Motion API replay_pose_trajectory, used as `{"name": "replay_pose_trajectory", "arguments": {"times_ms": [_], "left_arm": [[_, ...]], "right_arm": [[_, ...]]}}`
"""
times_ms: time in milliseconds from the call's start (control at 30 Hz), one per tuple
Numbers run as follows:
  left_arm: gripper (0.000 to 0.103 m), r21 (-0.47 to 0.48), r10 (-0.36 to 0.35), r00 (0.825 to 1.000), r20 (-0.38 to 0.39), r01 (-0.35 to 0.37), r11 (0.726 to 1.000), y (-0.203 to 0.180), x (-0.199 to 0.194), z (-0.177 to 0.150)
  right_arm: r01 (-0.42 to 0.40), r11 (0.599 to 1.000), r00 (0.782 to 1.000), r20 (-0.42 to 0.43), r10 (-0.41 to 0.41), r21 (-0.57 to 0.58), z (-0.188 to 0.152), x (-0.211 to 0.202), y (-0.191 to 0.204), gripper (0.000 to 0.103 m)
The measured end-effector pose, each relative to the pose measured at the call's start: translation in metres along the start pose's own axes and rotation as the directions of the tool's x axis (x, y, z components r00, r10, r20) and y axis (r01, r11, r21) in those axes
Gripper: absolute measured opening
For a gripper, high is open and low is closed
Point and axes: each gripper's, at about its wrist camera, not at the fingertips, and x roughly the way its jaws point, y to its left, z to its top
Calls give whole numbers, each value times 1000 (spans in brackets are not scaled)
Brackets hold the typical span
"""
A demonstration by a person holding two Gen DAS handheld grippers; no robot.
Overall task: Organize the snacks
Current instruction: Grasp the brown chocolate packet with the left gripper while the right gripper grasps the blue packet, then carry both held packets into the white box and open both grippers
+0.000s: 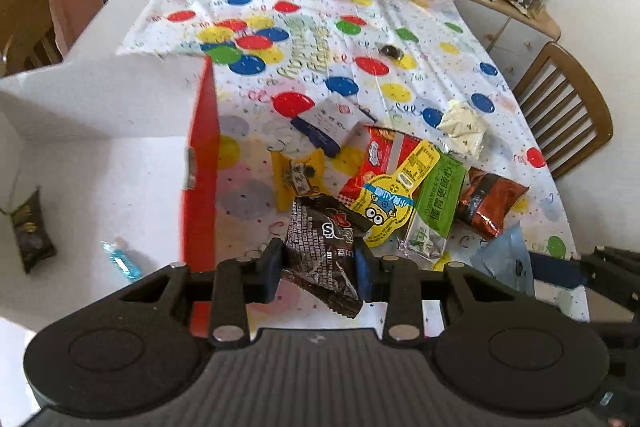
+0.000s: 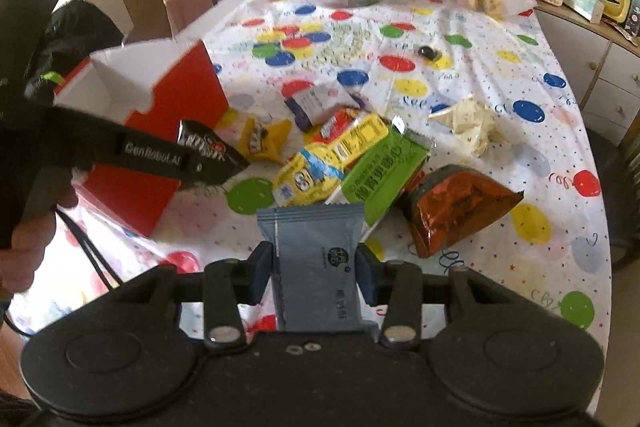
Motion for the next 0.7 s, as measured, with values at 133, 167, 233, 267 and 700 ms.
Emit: {"name": "replay_pose_trajectory", "arguments": {"times_ms": [133, 167, 233, 267, 700], "left_arm": [[35, -17, 1, 1000, 22, 0, 1000, 15, -24, 2], [35, -21, 5, 1000, 29, -4, 1000, 20, -30, 3], [35, -31, 17, 999, 47, -16, 999, 31, -42, 4], [35, -39, 21, 999, 50, -19, 999, 38, -46, 6], [35, -138, 147, 984, 104, -132, 982, 136, -84, 14]], "right_arm": [[-17, 1000, 999, 38, 16, 12, 10, -16, 8, 42], [-23, 1000, 999, 47, 22, 12, 14, -19, 11, 42], [-35, 999, 997, 64, 35, 5, 21, -24, 18, 42], [-41, 999, 997, 69, 41, 2, 25, -25, 21, 42], [-155, 982, 983, 84, 164, -105, 75, -6, 105, 43]]}}
